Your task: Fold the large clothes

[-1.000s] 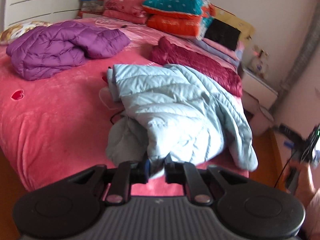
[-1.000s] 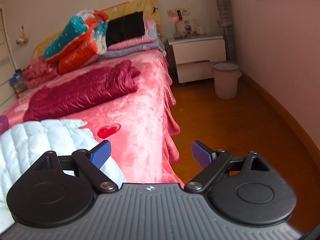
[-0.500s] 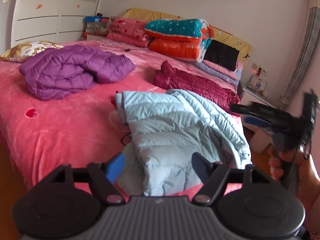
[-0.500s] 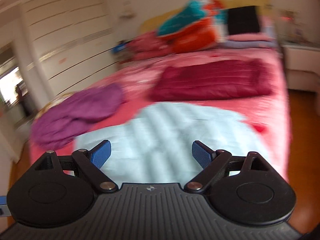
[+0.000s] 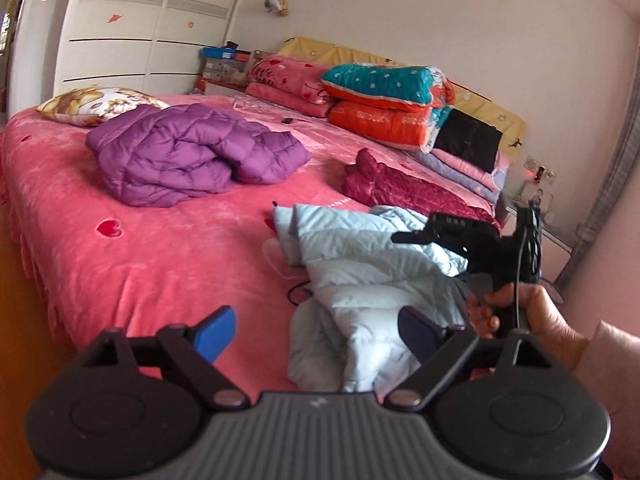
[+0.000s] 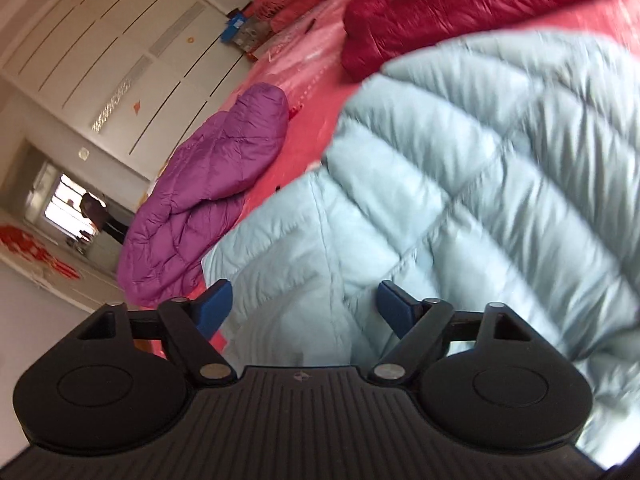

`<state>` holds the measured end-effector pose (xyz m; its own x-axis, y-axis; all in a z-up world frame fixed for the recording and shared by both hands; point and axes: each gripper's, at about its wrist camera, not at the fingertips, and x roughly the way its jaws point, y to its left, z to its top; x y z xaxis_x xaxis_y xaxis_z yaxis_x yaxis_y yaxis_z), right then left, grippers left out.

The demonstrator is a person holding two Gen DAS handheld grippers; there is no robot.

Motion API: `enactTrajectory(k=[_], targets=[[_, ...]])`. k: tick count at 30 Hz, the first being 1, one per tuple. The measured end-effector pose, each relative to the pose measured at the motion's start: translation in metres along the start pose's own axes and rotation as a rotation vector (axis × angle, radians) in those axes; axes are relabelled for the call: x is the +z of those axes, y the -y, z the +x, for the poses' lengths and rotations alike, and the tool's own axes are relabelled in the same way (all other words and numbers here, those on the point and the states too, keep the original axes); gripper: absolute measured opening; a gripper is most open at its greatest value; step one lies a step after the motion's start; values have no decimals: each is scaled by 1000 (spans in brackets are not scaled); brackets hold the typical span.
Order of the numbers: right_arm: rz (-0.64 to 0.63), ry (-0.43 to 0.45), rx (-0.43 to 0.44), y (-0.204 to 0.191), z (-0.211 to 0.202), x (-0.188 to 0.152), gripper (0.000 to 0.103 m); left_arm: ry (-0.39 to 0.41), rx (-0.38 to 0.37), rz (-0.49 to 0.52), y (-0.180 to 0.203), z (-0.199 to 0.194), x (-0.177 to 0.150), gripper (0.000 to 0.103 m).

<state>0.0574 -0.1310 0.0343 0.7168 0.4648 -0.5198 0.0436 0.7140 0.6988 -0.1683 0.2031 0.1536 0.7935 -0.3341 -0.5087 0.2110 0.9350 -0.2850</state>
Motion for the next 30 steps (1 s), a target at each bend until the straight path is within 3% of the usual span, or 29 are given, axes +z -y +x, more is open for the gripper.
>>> enactTrajectory(k=[3,5,10,16,21,30], targets=[[11,-8,41,0,1,-12,81,-7,0,-10,-3,1,0,90],[-6,-38,75,-8,2,-19,54,-4,-4,-8,-3,0,1,91],[-141,-117,153,-35,-6,-42,47,8,-2,-5,-2,-2,1,96],[-241,-215,226,-49,-32,-87,47,0,3,-10,-1,-1,0,96],[-261,-326,321,-45,-59,-118,47,-18,-8,8,6,6,-2,98],[-236,-506,395,-25,-113,-154,49,-79,-29,55,27,31,-12,98]])
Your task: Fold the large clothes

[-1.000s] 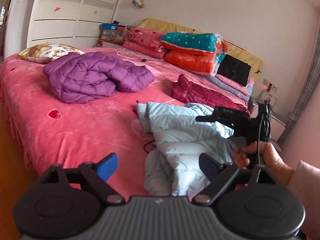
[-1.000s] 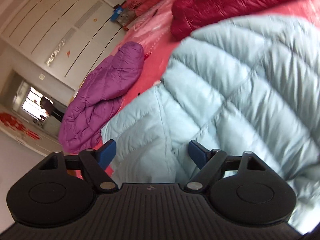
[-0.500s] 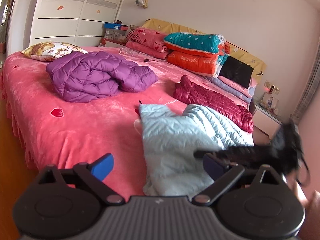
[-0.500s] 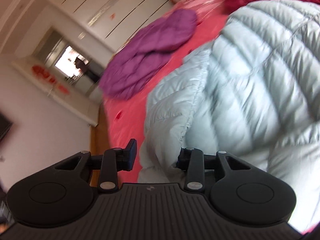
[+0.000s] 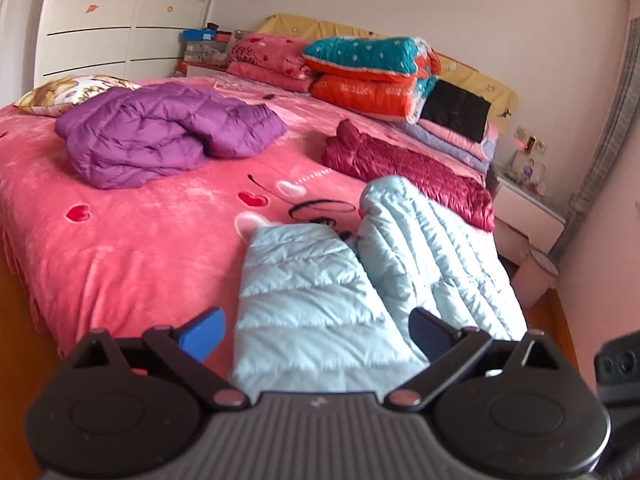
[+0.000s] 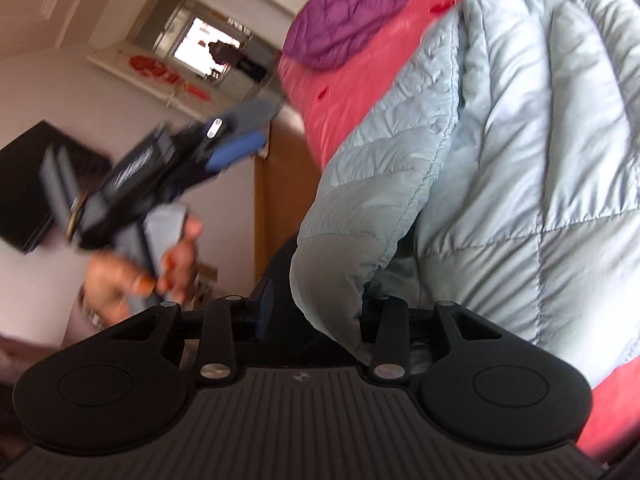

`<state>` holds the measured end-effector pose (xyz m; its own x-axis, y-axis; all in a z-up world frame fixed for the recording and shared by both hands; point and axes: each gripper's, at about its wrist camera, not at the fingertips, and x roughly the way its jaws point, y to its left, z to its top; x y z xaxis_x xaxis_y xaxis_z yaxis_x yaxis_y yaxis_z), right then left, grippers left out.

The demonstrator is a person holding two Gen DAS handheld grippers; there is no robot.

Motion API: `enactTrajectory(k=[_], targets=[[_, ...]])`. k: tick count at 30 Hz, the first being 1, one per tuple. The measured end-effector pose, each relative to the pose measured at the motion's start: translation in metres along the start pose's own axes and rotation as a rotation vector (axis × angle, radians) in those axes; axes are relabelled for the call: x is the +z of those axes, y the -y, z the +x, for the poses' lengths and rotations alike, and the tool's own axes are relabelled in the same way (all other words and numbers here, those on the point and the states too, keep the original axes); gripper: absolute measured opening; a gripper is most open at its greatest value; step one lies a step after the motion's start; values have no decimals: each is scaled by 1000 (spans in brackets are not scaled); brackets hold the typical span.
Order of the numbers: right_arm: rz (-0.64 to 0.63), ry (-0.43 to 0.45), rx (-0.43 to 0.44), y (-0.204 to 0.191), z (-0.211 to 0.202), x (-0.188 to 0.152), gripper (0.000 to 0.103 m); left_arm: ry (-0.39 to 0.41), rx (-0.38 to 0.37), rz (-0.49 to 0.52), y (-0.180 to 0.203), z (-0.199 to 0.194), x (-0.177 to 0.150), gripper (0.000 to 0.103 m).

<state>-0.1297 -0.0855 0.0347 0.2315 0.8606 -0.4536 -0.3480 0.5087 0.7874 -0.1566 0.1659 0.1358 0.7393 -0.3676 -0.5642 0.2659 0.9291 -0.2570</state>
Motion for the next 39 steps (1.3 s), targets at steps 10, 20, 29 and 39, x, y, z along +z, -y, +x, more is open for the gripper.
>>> enactTrajectory(k=[10,20,29,39], targets=[[-48,-16,-149,-19,-41,-6,102,-121,44,1,0,39,-19,98],[-188,235,-429,-66,-103,41,103,-215,41,-88,-14,70,-32,98],[-460,321,-810,-84,-53,186,103,-270,11,-66,-5,87,-40,98],[-432,131,-956,-15,15,302,103,-300,-9,-67,-4,96,-40,81]])
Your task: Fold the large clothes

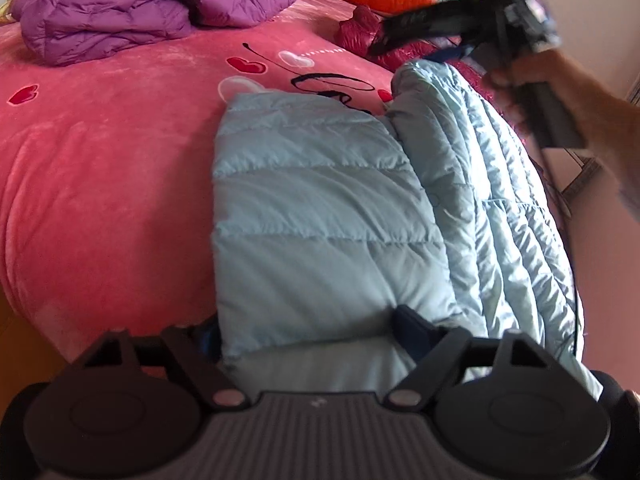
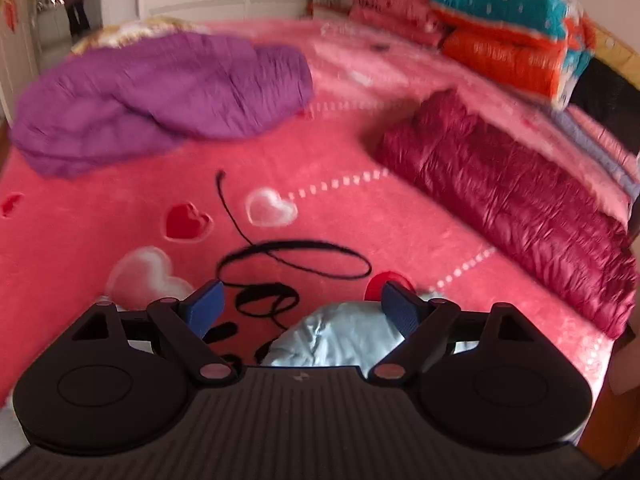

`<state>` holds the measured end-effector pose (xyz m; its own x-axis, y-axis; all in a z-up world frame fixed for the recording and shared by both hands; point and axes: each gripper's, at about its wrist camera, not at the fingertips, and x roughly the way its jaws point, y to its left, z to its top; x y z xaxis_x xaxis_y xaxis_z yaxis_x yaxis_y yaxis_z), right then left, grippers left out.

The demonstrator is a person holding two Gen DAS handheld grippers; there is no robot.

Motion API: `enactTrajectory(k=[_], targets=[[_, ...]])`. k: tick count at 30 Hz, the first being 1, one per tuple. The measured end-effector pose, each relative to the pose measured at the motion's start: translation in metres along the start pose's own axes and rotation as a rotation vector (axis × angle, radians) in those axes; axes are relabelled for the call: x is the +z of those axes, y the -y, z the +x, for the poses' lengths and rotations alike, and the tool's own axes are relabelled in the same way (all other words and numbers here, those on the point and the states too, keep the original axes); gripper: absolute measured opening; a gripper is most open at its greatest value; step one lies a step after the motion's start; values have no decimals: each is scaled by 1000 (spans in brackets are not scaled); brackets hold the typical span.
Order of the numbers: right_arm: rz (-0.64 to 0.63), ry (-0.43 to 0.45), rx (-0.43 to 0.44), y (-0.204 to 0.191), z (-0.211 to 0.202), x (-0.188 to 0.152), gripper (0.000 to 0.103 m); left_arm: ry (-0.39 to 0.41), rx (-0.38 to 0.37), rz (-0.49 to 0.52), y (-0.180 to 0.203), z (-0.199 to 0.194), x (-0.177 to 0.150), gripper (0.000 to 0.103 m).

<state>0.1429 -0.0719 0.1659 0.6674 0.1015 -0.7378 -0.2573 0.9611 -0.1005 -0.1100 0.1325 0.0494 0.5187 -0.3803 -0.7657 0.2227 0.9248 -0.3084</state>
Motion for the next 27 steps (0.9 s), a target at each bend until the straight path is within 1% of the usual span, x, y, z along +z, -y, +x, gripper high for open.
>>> enactTrajectory(k=[2,4,6,8,11,14,17,19,22,25,26,27], targets=[[26,-71,22,6,16,-11,103,3,-2,-6,-1,0,-1,76],[39,-128,38,14,25,-30,103,5,-9,-8,-1,0,-1,72],[30,-156,32,19,25,-52,103,5,-20,-21,0,0,-1,69],[38,-163,42,27,14,-73,103,2,-34,-24,1,1,-2,67],[86,-157,67,47,-18,-109,103,-4,-41,6,7,2,-3,67],[129,-179,98,56,-48,-146,103,-16,-56,23,14,4,-4,67],[180,-210,162,63,-76,-183,103,-29,-59,43,19,7,-3,68],[210,-232,197,65,-88,-200,103,-35,-58,55,21,10,-2,68],[265,-246,243,71,-97,-210,103,-38,-49,74,26,12,-1,67],[301,-247,250,80,-97,-205,103,-39,-46,92,29,15,1,59],[318,-235,248,82,-96,-196,103,-40,-46,95,30,15,0,54],[330,-219,242,85,-98,-190,103,-41,-47,98,30,15,-1,52]])
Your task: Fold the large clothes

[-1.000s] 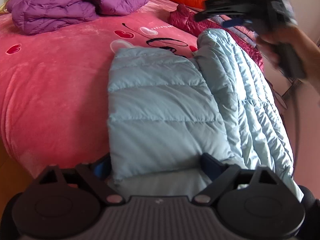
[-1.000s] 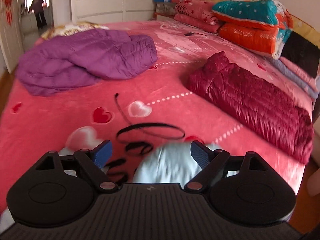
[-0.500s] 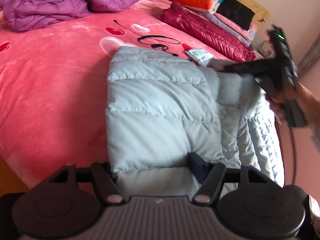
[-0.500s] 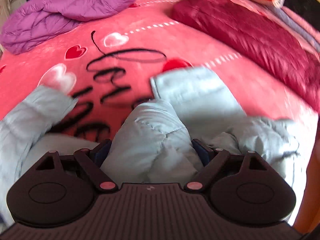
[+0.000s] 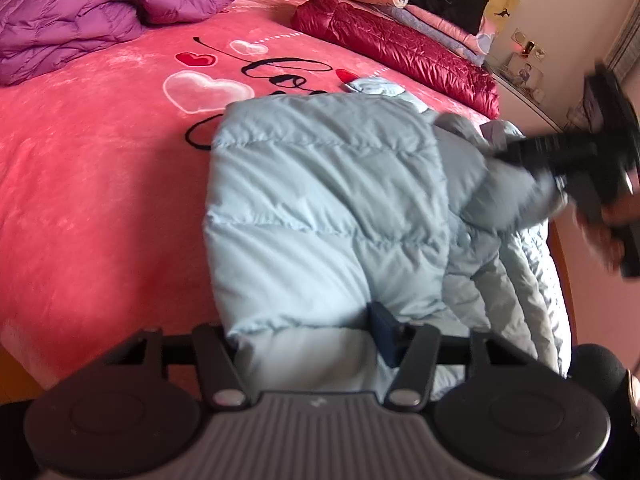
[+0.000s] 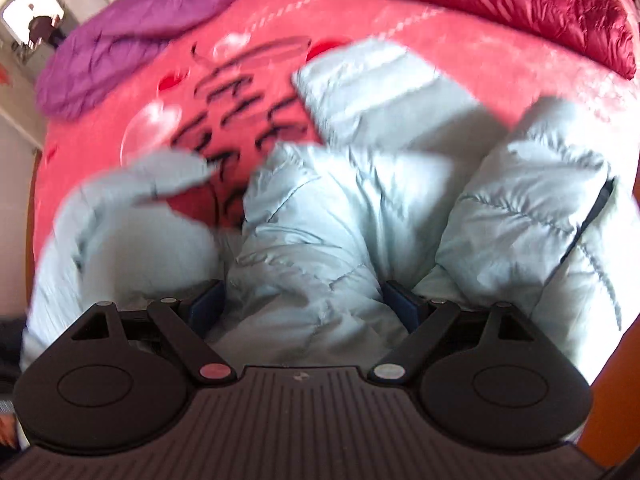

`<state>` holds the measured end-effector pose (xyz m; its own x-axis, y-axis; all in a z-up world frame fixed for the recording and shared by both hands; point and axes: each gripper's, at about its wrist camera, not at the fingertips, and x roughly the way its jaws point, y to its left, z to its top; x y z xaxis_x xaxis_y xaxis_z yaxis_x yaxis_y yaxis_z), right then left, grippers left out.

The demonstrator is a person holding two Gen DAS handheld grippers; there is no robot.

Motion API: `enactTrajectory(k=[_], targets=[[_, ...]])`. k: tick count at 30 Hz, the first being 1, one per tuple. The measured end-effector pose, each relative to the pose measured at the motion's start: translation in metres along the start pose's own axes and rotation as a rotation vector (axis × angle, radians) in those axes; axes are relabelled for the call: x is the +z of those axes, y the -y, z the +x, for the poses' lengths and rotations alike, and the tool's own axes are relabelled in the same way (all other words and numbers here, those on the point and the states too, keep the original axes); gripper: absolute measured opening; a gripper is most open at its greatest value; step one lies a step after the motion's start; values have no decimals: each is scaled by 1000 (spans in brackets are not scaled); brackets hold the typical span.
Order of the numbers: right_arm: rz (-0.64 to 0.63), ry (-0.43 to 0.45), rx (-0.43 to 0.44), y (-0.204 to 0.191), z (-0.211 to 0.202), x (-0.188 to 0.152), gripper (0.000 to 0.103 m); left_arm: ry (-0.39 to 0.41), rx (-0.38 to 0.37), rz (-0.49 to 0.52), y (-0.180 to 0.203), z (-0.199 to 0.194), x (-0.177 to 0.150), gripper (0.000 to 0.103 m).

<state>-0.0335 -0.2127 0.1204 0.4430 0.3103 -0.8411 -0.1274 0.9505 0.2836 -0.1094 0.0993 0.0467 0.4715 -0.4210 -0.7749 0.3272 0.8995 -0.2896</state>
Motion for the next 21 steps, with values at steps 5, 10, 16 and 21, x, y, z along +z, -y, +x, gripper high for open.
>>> enactTrajectory(k=[5,10,16,21], targets=[[-22,133,-48,-1,-13,48,103,-9,-7,8,2,2,1,40],[-39,152,-95,31,19,89,103,-23,-20,4,2,4,2,43],[23,63,-88,82,69,92,103,-46,-52,36,8,10,0,72],[24,76,18,95,68,71,103,-51,-39,77,14,16,5,71]])
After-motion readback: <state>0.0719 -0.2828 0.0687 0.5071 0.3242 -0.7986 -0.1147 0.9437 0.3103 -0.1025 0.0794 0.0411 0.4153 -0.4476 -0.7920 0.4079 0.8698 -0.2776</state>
